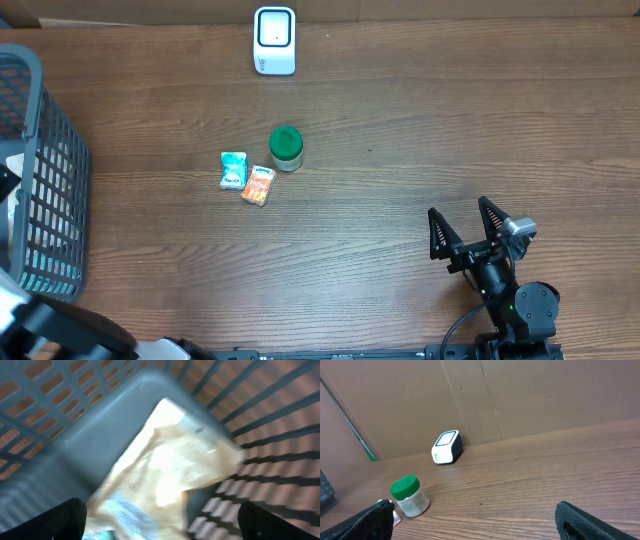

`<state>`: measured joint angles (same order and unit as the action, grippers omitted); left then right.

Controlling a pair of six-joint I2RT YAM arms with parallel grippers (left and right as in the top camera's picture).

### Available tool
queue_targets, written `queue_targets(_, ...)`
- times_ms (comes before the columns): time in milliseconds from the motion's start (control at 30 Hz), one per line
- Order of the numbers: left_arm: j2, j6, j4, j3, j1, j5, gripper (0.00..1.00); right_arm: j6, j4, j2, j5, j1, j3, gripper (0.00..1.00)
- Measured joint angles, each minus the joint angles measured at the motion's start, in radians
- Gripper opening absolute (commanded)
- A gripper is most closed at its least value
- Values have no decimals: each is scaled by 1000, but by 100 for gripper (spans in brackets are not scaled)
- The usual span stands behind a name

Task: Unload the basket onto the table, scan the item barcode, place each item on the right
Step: 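Reach the left gripper into the basket and grasp the beige snack bag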

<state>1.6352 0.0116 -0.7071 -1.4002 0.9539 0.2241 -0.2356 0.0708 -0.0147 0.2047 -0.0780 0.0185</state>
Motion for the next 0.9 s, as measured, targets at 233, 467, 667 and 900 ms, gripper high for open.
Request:
queue_targets(233,166,-174,55,0,37,0,100,0,0,0,0,0,0,100)
queue_targets(467,315,-257,127,0,34,4,100,0,0,0,0,0,0,100)
queue_targets(667,373,-298,163,-1,34,62,92,0,-1,0,0,0,0,100)
queue_targets(900,408,-312,164,-14,35,125,64,0,0,0,0,0,0,100)
